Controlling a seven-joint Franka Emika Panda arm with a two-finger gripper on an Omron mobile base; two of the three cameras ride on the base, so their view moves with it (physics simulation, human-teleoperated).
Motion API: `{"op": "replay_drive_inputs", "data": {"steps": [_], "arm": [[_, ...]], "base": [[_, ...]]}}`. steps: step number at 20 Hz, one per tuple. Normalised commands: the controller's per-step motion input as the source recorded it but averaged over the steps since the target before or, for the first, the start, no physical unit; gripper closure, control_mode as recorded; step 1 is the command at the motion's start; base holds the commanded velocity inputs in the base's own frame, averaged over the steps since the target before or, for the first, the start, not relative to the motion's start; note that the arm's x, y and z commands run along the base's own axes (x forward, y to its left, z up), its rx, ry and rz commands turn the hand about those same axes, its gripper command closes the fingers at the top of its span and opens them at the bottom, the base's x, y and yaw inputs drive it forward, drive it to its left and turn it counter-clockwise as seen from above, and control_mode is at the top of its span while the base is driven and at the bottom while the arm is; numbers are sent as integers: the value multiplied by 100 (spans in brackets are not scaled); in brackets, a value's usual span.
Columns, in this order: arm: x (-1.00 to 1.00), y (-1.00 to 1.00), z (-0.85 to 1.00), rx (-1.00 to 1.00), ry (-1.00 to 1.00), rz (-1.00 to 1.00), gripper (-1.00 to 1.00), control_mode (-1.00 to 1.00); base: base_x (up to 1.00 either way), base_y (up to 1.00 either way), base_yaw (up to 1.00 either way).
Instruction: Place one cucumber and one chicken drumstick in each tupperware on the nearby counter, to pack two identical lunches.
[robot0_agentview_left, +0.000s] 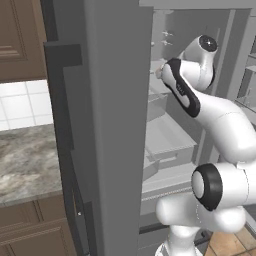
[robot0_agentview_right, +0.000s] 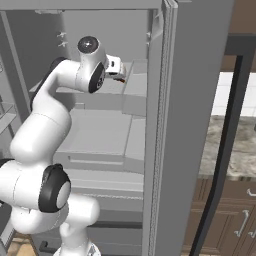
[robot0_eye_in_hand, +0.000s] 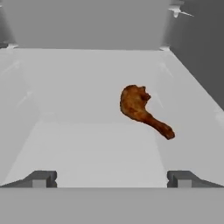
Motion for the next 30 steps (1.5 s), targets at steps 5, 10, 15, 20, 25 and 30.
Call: {"op": "replay_drive_inputs", "data": {"steps": [5,10,15,20,25,30], "arm": [[25,0,0,-8,0,9,-100,-100],[25,0,0,-9,0,4,-100,-100],[17,-8,0,-7,0,0,-100,-100],[36,-4,0,-2,1,0,-100,-100],[32,-6,-9,0,1,0,-100,-100],[8,-16,-10,0,3,0,-100,-100]], "base": [[0,0,0],[0,0,0],[0,0,0],[0,0,0],[0,0,0],[0,0,0]]}}
